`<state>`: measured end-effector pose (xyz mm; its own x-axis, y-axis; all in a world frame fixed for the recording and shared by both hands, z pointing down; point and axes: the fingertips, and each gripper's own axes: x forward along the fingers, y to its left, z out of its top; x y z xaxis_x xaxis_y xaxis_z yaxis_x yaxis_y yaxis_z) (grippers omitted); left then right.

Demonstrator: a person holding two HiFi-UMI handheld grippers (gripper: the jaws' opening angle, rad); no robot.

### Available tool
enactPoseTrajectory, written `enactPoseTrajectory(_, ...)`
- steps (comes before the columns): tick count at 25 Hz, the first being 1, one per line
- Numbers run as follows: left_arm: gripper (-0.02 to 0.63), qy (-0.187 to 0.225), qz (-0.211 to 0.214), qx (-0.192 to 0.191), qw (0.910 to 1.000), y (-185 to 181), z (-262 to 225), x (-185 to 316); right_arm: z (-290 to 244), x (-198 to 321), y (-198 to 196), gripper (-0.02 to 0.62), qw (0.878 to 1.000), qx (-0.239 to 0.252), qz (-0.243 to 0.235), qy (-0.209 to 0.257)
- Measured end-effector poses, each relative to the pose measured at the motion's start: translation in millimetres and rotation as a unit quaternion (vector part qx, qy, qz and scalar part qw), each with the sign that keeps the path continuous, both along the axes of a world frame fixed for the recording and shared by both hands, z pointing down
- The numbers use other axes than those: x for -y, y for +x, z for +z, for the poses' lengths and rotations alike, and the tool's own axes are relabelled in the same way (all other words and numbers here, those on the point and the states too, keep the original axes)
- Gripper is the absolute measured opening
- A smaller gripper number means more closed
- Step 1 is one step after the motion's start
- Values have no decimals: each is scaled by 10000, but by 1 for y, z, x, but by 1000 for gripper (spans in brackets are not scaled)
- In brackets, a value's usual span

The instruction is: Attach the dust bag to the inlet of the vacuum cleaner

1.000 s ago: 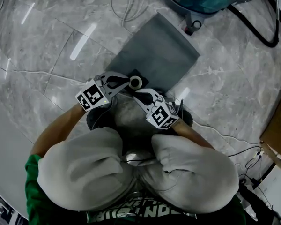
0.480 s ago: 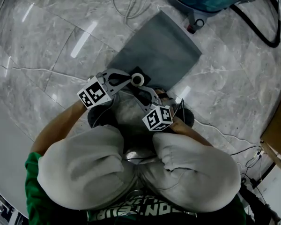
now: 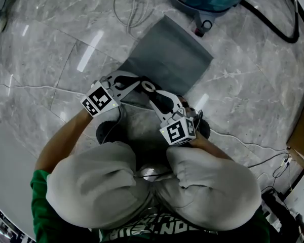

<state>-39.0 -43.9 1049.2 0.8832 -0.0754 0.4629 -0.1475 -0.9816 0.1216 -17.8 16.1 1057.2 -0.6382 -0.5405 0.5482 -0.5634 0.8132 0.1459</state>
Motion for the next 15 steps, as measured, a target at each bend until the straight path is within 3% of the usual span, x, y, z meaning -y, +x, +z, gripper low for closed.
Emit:
enactPoseTrajectory(3,3,27,61,-9,10000,5,-5,11,-4,15,7,100,9997,150,123,-151)
enactPoseTrajectory(7,3,-70,231,62,9997,9,-4,15,-3,23,7,24,9993,230,19,-309)
enactPoseTrajectory(15,3,-110,748,295,9967,2,4,11,-3,23,8,18,9983,358,-66,-464)
